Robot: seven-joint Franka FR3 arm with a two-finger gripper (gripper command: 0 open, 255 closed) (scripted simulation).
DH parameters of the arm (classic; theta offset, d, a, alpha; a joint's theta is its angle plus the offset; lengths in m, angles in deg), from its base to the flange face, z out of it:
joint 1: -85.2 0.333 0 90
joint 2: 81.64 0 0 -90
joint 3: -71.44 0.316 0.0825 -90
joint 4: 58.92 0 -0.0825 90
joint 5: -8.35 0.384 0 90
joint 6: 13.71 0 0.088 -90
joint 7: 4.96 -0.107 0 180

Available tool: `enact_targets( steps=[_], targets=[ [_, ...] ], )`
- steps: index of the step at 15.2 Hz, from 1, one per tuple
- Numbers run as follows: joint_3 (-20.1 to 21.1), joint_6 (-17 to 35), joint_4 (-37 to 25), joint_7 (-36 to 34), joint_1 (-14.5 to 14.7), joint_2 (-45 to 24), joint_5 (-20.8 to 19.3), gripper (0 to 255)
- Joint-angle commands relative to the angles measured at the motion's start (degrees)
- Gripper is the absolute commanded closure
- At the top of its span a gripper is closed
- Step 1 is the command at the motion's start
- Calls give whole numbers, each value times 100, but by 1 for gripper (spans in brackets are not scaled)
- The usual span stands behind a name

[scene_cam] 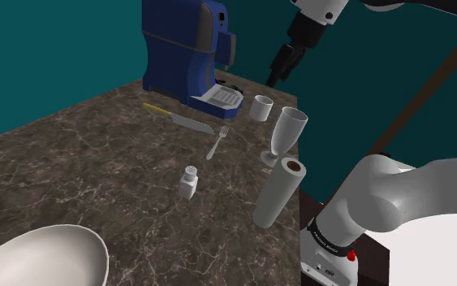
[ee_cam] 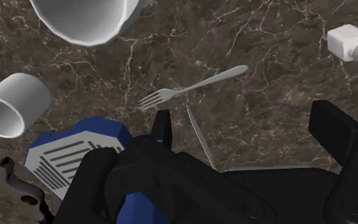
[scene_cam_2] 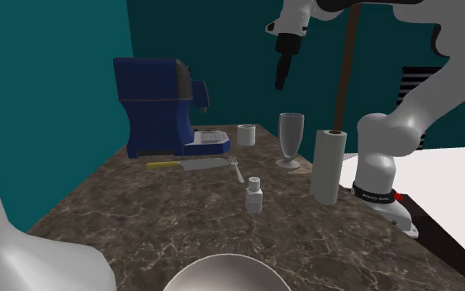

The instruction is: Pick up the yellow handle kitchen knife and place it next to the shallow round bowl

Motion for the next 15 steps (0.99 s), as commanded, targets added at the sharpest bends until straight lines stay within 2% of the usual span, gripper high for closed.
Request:
enact_targets(
  steps=[1, 8, 15],
  targets=[
    [0, 0, 0, 0, 0, 0, 0, 0],
    [-118, 914, -276, 385, 53, -1421, -56, 0],
    [-188, 1581, -911, 749, 105, -2957, -71, 0]
  ],
)
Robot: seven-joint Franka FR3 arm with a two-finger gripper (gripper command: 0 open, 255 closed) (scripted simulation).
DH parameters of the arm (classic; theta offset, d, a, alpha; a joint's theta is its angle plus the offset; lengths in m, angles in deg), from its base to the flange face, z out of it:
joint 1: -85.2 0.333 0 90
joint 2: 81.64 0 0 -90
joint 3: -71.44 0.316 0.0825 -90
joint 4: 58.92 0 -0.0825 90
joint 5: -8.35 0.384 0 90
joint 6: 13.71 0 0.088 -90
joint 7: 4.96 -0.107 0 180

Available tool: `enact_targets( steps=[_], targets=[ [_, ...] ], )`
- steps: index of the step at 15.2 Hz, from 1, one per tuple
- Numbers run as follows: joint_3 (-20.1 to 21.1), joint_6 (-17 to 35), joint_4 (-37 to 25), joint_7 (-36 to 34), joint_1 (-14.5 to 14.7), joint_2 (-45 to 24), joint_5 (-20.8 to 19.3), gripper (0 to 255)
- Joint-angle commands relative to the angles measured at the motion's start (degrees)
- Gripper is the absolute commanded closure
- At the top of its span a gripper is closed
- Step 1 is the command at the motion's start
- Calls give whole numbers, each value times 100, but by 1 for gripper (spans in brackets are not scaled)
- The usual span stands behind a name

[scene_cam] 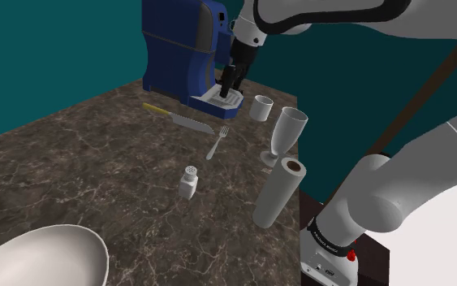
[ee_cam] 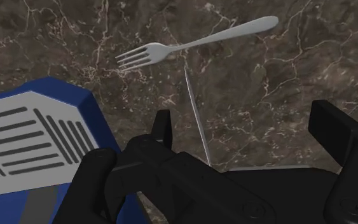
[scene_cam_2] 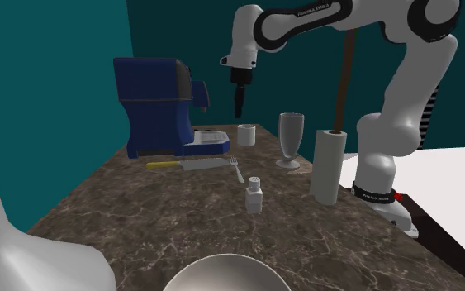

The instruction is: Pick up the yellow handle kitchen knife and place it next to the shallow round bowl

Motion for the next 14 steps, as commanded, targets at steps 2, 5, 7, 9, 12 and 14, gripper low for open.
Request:
enact_targets(
  steps=[2, 5, 7, 9, 12, 14],
  targets=[
    [-14, 237, -389, 149, 21, -724, 1, 0],
    [-19, 396, -809, 292, 39, -1403, 4, 0],
    [-16, 470, -1125, 384, 47, -1860, 5, 0],
    [-7, 519, -1470, 471, 53, -2320, 4, 0],
    [14, 541, -2046, 593, 62, -3019, -4, 0],
    [31, 521, -2473, 669, 69, -3493, -14, 0]
  ],
)
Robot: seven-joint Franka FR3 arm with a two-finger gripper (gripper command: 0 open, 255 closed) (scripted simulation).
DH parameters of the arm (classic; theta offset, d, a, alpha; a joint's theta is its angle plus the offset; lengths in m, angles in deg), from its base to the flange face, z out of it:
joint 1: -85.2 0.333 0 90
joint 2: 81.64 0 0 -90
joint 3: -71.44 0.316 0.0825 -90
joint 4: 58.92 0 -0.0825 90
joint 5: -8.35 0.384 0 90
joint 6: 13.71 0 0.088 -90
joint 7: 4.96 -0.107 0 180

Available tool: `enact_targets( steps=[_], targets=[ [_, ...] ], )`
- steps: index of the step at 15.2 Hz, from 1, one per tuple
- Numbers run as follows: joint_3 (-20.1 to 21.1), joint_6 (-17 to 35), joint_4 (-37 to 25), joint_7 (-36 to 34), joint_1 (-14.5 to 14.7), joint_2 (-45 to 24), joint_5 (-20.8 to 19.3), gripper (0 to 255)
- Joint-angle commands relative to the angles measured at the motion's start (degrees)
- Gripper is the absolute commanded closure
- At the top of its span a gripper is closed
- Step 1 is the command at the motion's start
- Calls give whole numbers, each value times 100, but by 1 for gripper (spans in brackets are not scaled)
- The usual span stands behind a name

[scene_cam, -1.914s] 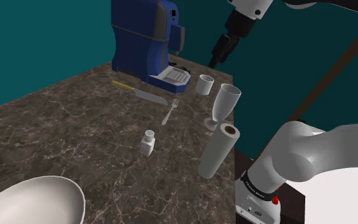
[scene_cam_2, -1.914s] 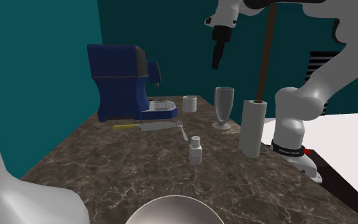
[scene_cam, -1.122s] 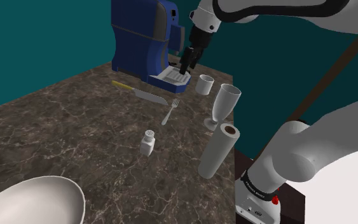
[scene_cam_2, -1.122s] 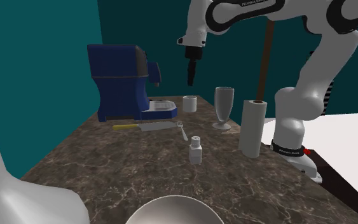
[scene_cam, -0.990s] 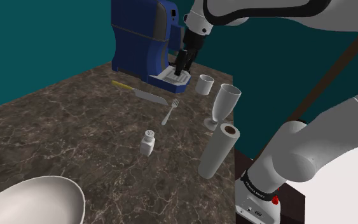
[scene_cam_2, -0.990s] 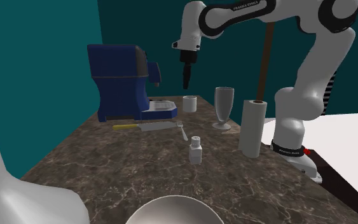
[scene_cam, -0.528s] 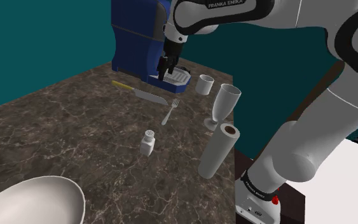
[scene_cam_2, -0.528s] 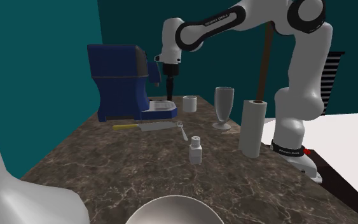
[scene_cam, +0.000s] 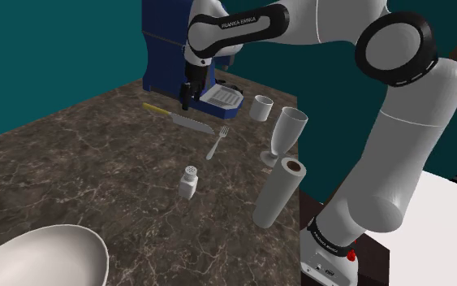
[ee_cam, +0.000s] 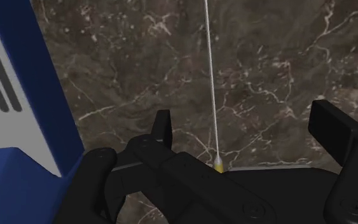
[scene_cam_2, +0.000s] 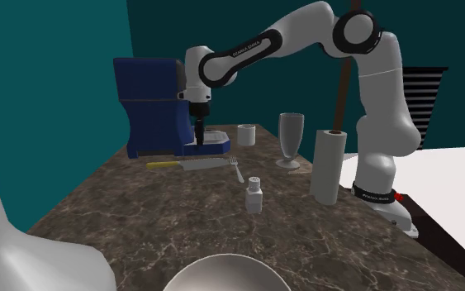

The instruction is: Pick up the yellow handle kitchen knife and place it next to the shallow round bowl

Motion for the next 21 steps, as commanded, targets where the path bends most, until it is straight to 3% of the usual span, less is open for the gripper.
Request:
enact_targets(
  steps=[1, 5, 12, 20, 21],
  targets=[
    [14, -13, -479, 86, 4, -533, -10, 0],
    [45, -139, -1311, 201, 23, -1350, -39, 0],
    [42, 346, -1036, 197, 21, -1559, -44, 0],
    [42, 345, -1037, 198, 21, -1559, -44, 0],
    [42, 345, -1037, 198, 21, -1559, -44, 255]
  ],
)
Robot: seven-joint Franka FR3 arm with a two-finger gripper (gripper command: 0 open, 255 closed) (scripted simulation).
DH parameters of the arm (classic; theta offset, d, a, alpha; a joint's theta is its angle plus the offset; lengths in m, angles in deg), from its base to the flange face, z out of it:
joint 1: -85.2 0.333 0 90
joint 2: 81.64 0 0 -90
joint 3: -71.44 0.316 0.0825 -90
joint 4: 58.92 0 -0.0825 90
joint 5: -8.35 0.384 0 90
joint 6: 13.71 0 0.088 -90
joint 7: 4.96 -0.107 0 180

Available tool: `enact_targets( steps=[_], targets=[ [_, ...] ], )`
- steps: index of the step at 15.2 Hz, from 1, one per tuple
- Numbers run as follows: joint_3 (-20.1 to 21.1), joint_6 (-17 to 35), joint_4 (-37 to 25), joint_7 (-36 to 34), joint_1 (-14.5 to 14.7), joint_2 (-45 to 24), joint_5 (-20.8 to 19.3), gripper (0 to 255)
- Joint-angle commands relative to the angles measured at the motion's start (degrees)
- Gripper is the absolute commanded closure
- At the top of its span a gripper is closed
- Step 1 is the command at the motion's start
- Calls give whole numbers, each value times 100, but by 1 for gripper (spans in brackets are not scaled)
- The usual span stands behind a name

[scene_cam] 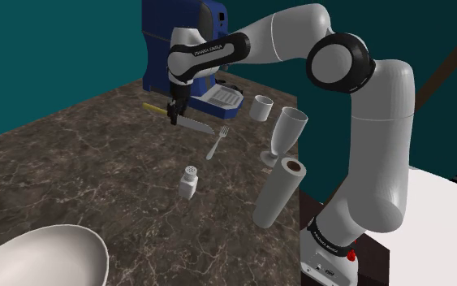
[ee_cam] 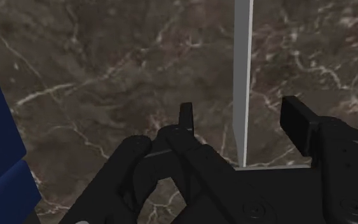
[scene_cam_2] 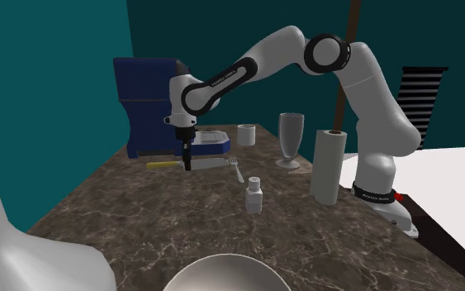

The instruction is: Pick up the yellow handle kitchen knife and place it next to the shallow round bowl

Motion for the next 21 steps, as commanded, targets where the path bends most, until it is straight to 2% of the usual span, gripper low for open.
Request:
enact_targets(
  steps=[1, 9, 21],
  targets=[
    [0, 0, 0, 0, 0, 0, 0, 255],
    [0, 0, 0, 0, 0, 0, 0, 255],
    [4, -765, -436, 10, -1, 329, 9, 255]
  ],
)
